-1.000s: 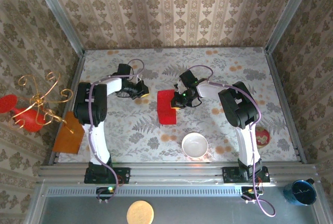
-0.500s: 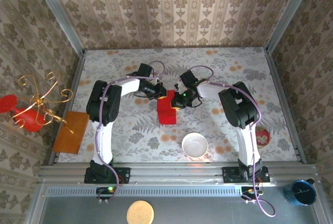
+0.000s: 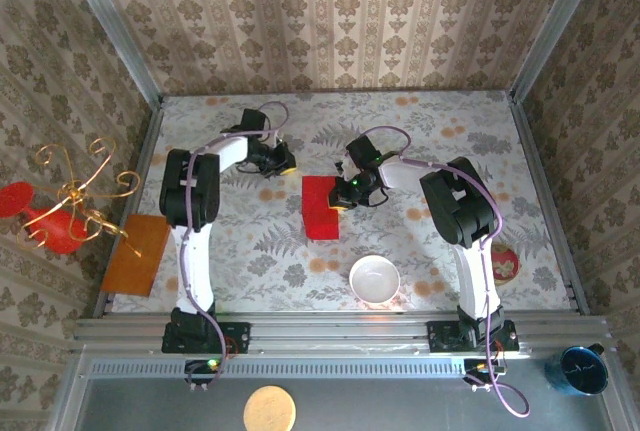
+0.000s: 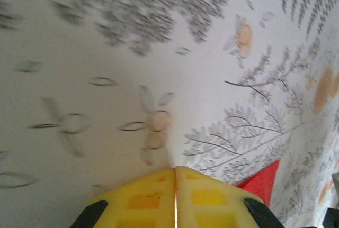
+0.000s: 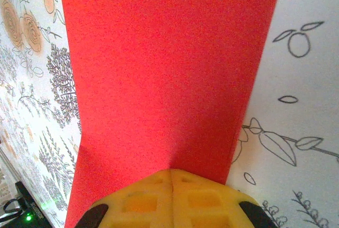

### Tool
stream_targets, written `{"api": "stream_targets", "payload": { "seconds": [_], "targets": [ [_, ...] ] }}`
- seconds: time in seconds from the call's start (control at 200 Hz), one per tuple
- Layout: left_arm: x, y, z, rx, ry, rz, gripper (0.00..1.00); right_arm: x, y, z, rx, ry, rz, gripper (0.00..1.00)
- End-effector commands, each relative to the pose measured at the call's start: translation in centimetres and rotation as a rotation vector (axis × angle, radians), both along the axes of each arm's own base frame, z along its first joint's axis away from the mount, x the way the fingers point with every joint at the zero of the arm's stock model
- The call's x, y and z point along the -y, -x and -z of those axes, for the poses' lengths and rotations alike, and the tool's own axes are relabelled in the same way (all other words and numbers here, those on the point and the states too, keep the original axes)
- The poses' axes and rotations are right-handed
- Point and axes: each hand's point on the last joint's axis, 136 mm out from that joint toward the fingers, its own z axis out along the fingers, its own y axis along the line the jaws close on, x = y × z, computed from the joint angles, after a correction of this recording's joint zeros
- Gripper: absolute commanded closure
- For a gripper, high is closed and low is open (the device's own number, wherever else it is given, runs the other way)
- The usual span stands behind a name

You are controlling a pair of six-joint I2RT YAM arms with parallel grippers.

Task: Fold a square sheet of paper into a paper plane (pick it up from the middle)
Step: First fold the square sheet of paper in half at the center of the table.

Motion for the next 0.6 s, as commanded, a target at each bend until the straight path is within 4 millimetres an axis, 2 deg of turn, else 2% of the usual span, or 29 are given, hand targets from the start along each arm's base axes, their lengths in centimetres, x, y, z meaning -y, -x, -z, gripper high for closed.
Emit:
{"api": "stream_targets", "payload": {
  "seconds": [0.0,0.08,0.165,0.35,0.405,0.42,0.595],
  "targets": [
    [0.3,1.5,-3.9,0.038,-0.021,0.018,0.9,7.1,6.4,8.0,-0.27,0.344,0.06,0.92],
    [2.0,3.9,-6.5,0.062,0.023,0.042,0.9,7.0,6.4,7.9,-0.27,0.338,0.063,0.92],
    [3.4,6.6,-7.1,0.052,0.045,0.058,0.9,7.0,6.4,8.0,-0.275,0.337,0.064,0.92],
    [5.9,12.3,-4.4,-0.067,0.093,0.134,0.9,6.6,6.5,7.9,-0.284,0.318,0.07,0.92],
    [5.8,12.9,-3.4,-0.097,0.093,0.143,0.9,6.7,6.5,8.0,-0.286,0.32,0.071,0.92],
    [6.7,13.8,-3.3,-0.104,0.091,0.173,0.9,6.6,6.4,8.0,-0.284,0.32,0.072,0.92],
    [7.4,14.9,-1.8,-0.141,0.071,0.203,0.91,6.7,6.4,8.1,-0.284,0.325,0.073,0.92]
  ]
}}
